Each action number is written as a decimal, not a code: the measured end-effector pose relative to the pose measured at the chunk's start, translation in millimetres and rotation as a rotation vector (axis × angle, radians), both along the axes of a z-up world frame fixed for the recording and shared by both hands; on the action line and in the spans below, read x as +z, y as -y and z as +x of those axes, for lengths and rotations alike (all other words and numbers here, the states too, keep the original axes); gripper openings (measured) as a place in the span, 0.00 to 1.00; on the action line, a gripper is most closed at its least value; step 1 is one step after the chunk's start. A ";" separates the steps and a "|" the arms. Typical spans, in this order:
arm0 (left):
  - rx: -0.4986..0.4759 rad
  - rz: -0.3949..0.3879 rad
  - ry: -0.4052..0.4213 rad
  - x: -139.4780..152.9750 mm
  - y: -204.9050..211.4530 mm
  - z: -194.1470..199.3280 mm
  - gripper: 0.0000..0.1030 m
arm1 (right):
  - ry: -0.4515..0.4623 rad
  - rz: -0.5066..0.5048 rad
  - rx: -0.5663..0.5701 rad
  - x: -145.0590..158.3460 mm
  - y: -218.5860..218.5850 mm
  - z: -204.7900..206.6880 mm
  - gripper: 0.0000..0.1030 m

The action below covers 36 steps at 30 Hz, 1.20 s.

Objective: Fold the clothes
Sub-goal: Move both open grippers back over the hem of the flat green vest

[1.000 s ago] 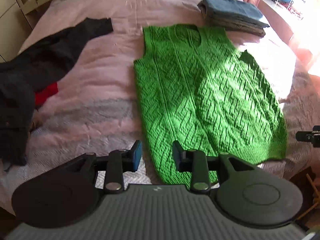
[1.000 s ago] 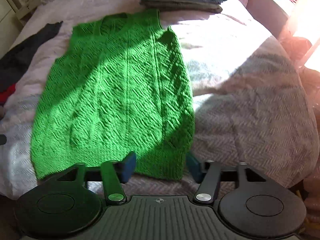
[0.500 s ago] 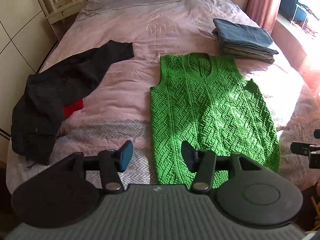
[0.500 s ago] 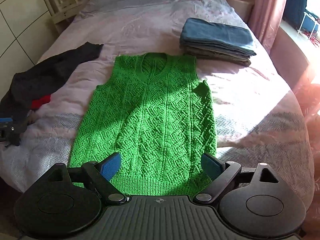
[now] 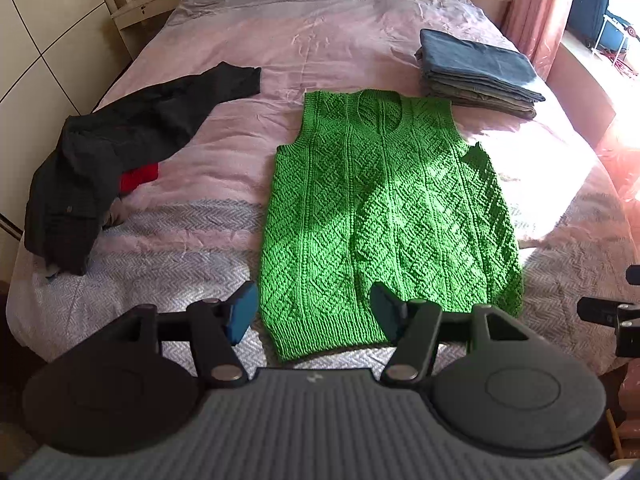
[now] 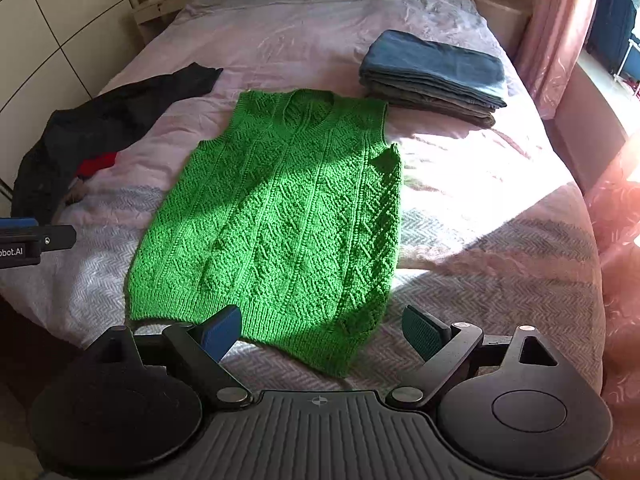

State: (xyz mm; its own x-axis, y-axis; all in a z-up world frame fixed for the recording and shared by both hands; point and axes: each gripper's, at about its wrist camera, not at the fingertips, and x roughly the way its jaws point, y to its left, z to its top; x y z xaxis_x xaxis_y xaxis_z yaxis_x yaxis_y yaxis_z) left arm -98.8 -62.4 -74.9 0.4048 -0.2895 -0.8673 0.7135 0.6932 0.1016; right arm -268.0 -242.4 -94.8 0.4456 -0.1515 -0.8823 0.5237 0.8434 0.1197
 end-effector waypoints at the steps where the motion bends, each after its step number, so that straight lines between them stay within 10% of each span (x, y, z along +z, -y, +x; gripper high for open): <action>1: 0.008 0.004 -0.002 -1.0 -1.2 -5.9 0.57 | 0.000 0.002 0.013 -0.6 -0.9 -2.5 0.87; 36: 0.103 0.048 0.003 -3.8 8.3 -60.9 0.63 | 0.012 0.030 0.174 -7.1 12.0 -35.7 0.87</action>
